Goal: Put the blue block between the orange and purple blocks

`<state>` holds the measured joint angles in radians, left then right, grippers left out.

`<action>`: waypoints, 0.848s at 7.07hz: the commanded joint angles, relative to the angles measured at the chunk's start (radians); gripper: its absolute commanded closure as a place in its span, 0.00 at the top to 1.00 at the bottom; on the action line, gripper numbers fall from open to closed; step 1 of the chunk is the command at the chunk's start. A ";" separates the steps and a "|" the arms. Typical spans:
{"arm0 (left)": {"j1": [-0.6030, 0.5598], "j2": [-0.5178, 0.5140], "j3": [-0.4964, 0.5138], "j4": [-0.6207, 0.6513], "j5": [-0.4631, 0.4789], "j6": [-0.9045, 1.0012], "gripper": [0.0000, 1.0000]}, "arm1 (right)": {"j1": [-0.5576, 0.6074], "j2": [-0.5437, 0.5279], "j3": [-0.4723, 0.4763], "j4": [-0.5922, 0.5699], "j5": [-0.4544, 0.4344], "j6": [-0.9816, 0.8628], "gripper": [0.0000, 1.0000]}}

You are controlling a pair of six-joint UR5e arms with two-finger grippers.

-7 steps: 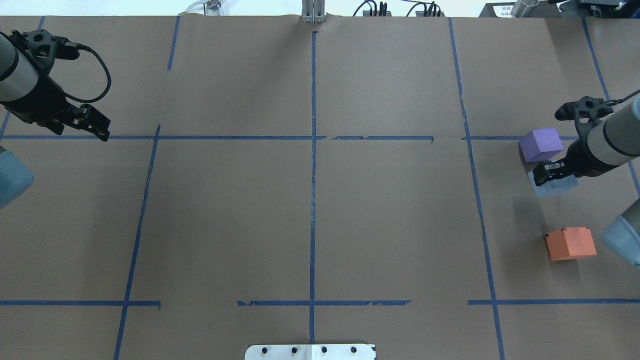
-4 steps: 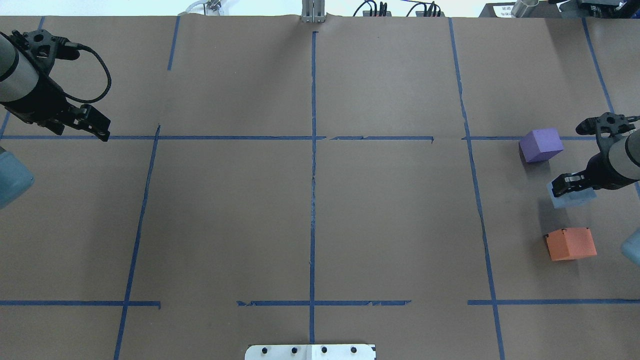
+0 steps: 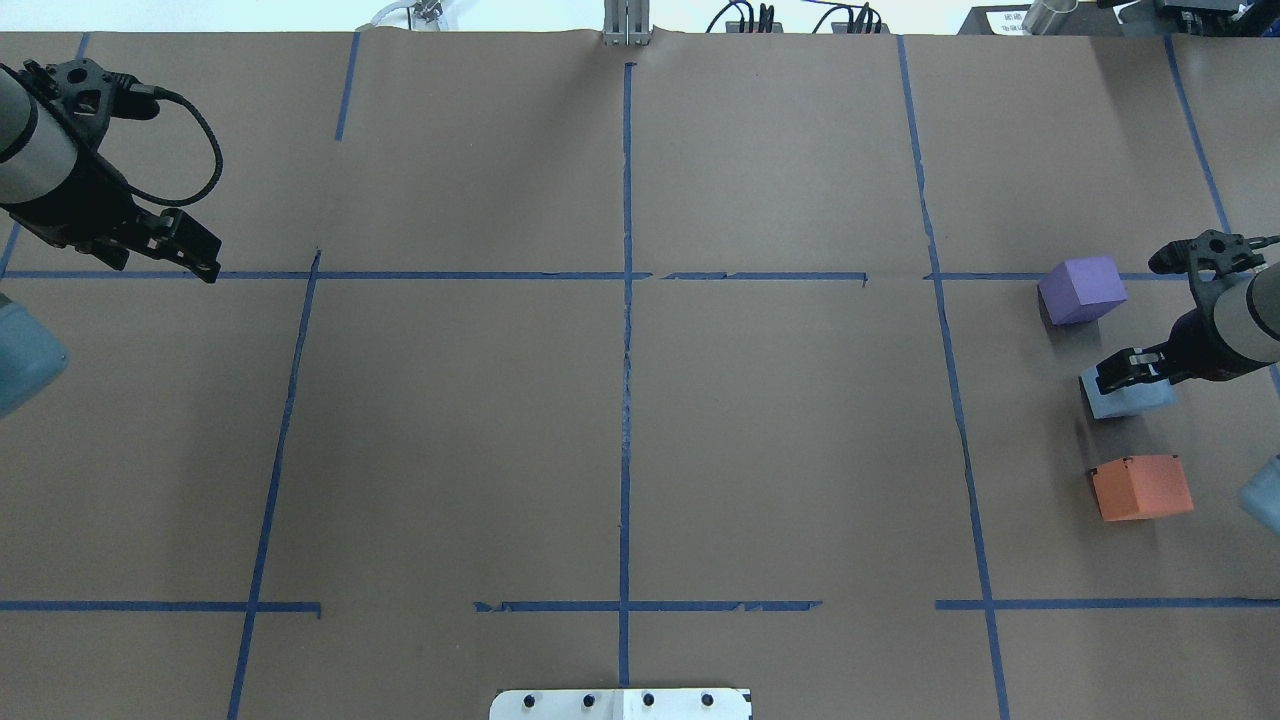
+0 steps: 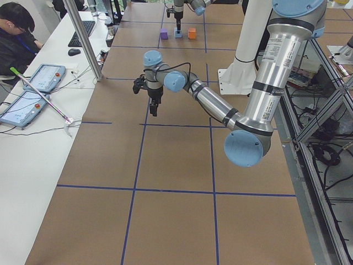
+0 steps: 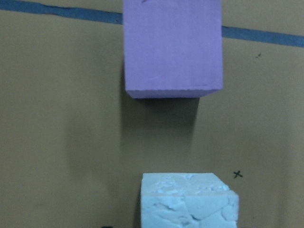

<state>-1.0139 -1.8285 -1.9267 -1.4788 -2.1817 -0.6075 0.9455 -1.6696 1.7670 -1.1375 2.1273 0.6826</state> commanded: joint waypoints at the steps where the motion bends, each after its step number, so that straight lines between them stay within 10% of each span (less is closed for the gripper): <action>1: -0.002 0.002 -0.011 0.000 -0.024 0.005 1.00 | 0.107 -0.004 0.058 -0.043 0.116 -0.038 1.00; 6: -0.335 0.262 -0.006 0.029 -0.084 0.571 1.00 | 0.568 -0.006 0.080 -0.526 0.195 -0.833 1.00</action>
<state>-1.2363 -1.6553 -1.9423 -1.4548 -2.2614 -0.2177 1.4185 -1.6773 1.8377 -1.5382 2.3138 0.0210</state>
